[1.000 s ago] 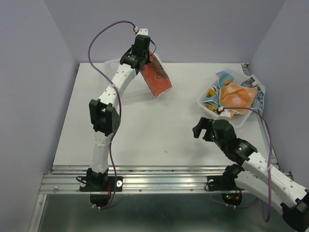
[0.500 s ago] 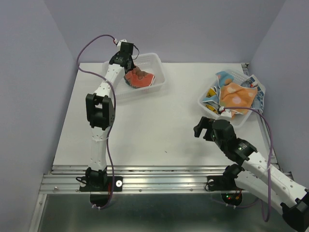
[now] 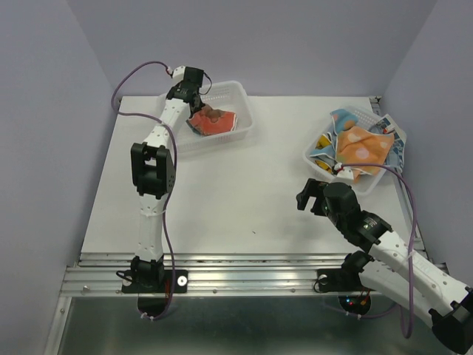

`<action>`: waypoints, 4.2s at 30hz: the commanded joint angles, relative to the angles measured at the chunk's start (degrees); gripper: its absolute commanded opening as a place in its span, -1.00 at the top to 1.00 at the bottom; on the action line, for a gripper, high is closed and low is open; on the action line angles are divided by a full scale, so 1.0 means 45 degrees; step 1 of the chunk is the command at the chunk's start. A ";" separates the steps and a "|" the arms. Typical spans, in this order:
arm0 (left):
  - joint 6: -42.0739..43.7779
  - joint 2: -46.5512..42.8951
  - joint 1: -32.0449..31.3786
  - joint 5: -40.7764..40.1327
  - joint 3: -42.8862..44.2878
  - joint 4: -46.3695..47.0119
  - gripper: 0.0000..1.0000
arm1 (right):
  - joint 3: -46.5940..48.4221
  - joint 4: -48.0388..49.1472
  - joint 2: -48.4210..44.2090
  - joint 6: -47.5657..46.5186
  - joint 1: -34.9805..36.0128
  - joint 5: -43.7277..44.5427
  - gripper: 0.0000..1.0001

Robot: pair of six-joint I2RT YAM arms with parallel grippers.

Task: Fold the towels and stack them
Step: Neatly place the folded towel into the bin, then grab crumpled towel, then move the towel to the center of the board

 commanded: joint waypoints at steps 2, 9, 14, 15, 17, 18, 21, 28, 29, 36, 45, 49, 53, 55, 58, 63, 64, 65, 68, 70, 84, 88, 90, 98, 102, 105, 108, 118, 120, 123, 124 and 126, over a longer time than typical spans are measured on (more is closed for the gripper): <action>-0.1091 -0.0280 0.0269 -0.0636 -0.0421 -0.0793 1.00 | 0.0218 0.0435 -0.0077 0.0009 0.0133 0.0248 -1.00; -0.1990 -0.0495 0.0328 -0.0401 -0.1163 -0.1184 1.00 | 0.0218 0.0474 -0.0096 -0.0010 0.0113 0.0112 -1.00; -0.2205 -0.0476 0.0328 -0.0440 -0.1203 -0.1360 1.00 | 0.0179 0.0513 -0.0174 -0.0011 0.0113 0.0072 -1.00; -0.2302 -0.0379 0.0347 -0.0440 -0.1125 -0.1476 1.00 | 0.0179 0.0493 -0.0175 -0.0011 0.0133 0.0072 -1.00; -0.2613 -0.0300 0.0406 -0.0459 -0.1046 -0.1809 1.00 | 0.0159 0.0513 -0.0214 -0.0011 0.0113 0.0072 -1.00; -0.2693 -0.0280 0.0406 -0.0460 -0.1046 -0.1926 1.00 | 0.0178 0.0493 -0.0233 -0.0011 0.0094 0.0053 -1.00; -0.2810 -0.0455 0.0425 -0.0323 -0.1435 -0.1927 1.00 | 0.0218 0.0454 -0.0214 -0.0011 0.0113 0.0053 -1.00; -0.2265 -0.0261 0.0425 -0.0303 -0.1086 -0.2121 0.87 | 0.0237 0.0415 -0.0116 -0.0011 0.0113 0.0092 -1.00; -0.2245 -0.0261 0.0425 -0.0458 -0.0989 -0.2219 0.78 | 0.0257 0.0396 -0.0097 -0.0030 0.0113 0.0111 -1.00; -0.1444 -0.1216 0.0348 -0.0245 -0.0753 -0.2142 -0.94 | 0.0471 0.0240 -0.0135 -0.0011 0.0133 0.0229 -1.00; -0.0273 -0.3383 -0.0433 0.0205 -0.1202 -0.1634 -0.98 | 0.1817 -0.0697 0.0254 0.0828 0.0113 0.1165 -1.00; -0.0233 -0.5743 -0.1369 -0.0380 -0.3553 -0.0294 -0.98 | 0.3102 -0.1168 0.1073 0.1668 0.0094 0.3344 -1.00; -0.0389 -1.0051 -0.2288 -0.0480 -0.7561 0.1780 -0.98 | 0.5291 -0.1634 0.3468 0.1591 -0.0390 0.5831 -1.00; -0.0312 -1.1484 -0.2465 -0.0382 -1.0208 0.3084 -0.98 | 0.6464 -0.1501 0.4352 0.0699 -0.1249 0.5079 -1.00; -0.0798 -1.3946 -0.2660 -0.0226 -1.3452 0.4007 -0.98 | 0.7401 -0.0721 0.5969 -0.0358 -0.3651 0.3282 -1.00; -0.1617 -1.6528 -0.2700 -0.0010 -1.6804 0.4909 -0.98 | 0.8926 -0.0231 0.8337 -0.1006 -0.5800 0.3042 -1.00; -0.1813 -1.6704 -0.2700 0.0009 -1.7117 0.4832 -0.98 | 0.9122 -0.0133 0.8689 -0.1103 -0.6075 0.2944 -1.00; -0.1950 -1.6899 -0.2700 0.0125 -1.7565 0.4831 -0.97 | 0.9569 0.0062 0.9505 -0.1278 -0.6523 0.2479 -1.00; -0.1933 -1.6941 -0.2700 0.0399 -1.7979 0.5104 -0.98 | 1.0137 0.0473 1.1048 -0.1631 -0.6994 0.1755 -1.00; -0.1855 -1.6843 -0.2700 0.0341 -1.7883 0.5046 -0.98 | 1.0741 0.0532 1.1775 -0.1846 -0.7113 0.1693 -0.99; -0.1796 -1.6491 -0.2700 0.0692 -1.7960 0.5222 -0.98 | 1.0843 0.0533 1.1449 -0.2100 -0.7348 0.1714 0.99; -0.1873 -1.6608 -0.2700 0.0732 -1.7999 0.5241 -0.98 | 1.1115 -0.0012 0.9771 -0.2374 -0.7347 0.0605 0.99; -0.1951 -1.6725 -0.2700 0.0790 -1.8038 0.5222 -0.97 | 1.1504 -0.0461 0.8932 -0.2549 -0.7328 -0.0178 0.99; -0.2303 -1.7467 -0.2700 0.1122 -1.8448 0.4930 -0.98 | 1.4179 -0.2573 0.7834 -0.2823 -0.6257 -0.6014 0.99; -0.2790 -1.8227 -0.2700 0.1220 -1.8741 0.4598 -0.98 | 1.6034 -0.3412 0.8651 -0.3311 -0.2576 -0.5086 0.99; -0.3006 -1.8793 -0.2700 0.1143 -1.8936 0.4130 -0.98 | 1.7281 -0.3491 0.9355 -0.3214 -0.0736 -0.5047 0.99; -0.3436 -1.9476 -0.2700 0.1064 -1.9209 0.3485 -0.98 | 1.7950 -0.3491 0.9688 -0.3194 0.0888 -0.3562 0.99; -0.5446 -2.1841 -0.2700 -0.0380 -2.0030 0.0362 -0.97 | 1.0540 -0.1246 0.6454 -0.1459 0.1422 -0.2004 0.82; -0.5701 -2.2115 -0.2700 -0.0421 -2.0225 0.0164 -0.97 | 0.7347 -0.1264 0.5883 -0.0215 0.1403 -0.0368 0.49; -0.5721 -2.2136 -0.2700 -0.0090 -2.0343 -0.0051 -0.98 | 0.4967 -0.2062 0.5431 0.1022 0.0761 0.0597 -0.17; -0.5741 -2.2078 -0.2700 0.0008 -2.0401 -0.0110 -0.98 | 0.4829 -0.2433 0.5392 0.1314 0.0642 0.0928 -0.17; -0.5682 -2.1922 -0.2700 0.0416 -2.0692 0.0065 -0.98 | 0.4962 -0.3566 0.5178 0.1919 0.0504 0.2018 -0.24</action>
